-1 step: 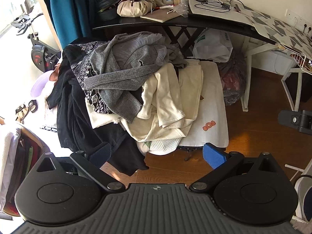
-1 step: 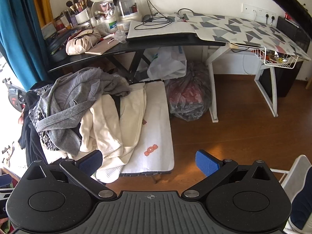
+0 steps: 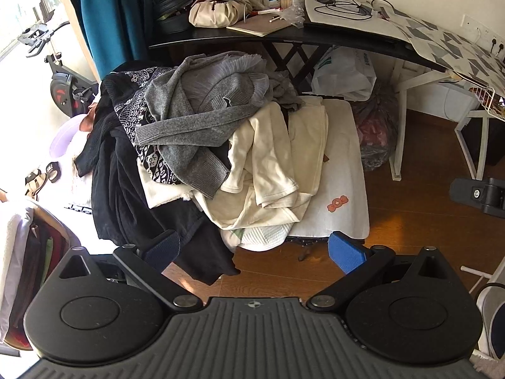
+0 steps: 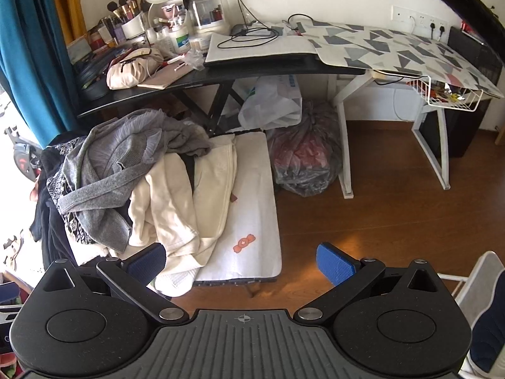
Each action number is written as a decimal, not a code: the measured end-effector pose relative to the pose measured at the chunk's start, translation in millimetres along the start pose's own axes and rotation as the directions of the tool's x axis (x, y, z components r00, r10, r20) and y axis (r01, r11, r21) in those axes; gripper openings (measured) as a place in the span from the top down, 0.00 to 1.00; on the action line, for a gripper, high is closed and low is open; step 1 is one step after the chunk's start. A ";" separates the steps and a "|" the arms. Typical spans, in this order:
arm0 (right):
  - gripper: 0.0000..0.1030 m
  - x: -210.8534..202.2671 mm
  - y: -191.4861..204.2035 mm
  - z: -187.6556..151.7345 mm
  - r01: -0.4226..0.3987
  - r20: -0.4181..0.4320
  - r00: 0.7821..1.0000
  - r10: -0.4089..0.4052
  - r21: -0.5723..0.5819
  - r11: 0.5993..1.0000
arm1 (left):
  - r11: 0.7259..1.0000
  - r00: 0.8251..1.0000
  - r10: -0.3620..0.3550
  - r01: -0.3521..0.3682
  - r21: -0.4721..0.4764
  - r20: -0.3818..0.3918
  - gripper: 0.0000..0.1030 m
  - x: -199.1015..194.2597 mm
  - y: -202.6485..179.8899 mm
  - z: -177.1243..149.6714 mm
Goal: Fold clothes
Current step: 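Move both grippers toward the clothes pile on the white stool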
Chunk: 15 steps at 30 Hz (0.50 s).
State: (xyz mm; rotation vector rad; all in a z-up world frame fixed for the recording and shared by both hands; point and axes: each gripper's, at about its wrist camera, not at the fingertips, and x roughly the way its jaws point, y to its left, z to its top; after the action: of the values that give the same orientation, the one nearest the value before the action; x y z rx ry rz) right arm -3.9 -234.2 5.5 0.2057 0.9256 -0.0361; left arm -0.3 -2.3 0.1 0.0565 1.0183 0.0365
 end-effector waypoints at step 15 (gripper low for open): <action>0.01 3.2 -19.3 10.7 -0.049 0.021 0.999 0.049 -0.012 0.999 | 0.998 0.999 0.036 -0.033 -0.057 0.041 0.00 -6.2 -9.4 -0.3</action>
State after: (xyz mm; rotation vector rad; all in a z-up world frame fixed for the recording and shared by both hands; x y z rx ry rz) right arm 4.1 -255.1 6.0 0.2172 0.8992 0.0124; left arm -3.8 -12.1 4.6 0.0232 0.9737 0.0953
